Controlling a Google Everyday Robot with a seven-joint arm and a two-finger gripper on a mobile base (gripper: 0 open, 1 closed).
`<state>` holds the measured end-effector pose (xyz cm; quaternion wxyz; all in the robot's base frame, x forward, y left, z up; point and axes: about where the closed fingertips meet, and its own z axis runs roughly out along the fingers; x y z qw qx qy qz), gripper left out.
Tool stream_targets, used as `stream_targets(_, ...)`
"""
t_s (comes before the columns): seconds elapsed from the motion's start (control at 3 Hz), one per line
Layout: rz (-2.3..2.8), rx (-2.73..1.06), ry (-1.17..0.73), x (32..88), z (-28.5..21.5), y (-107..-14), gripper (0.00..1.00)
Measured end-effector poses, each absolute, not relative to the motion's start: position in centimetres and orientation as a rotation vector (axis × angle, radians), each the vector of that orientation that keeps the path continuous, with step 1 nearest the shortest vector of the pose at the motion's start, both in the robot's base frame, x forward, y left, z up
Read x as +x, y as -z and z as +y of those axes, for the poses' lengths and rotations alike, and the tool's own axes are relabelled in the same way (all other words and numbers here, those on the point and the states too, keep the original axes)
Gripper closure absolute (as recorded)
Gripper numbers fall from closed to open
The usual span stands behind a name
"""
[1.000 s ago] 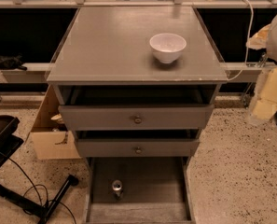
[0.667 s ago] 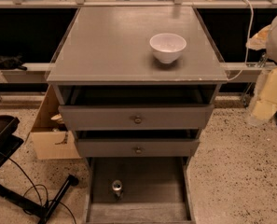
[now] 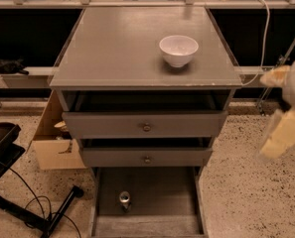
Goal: Pick redbull can from bottom drawer and place on counter
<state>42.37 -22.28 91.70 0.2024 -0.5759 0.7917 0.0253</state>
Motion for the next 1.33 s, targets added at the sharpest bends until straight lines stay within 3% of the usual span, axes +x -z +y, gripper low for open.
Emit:
stream_targets(0.67,2.089,-1.328,-0.436,38.1,-23.6,-75.6,0.0)
stream_targets(1.33,1.919,-1.088,-0.707,38.4,-22.7,-66.3,0.0)
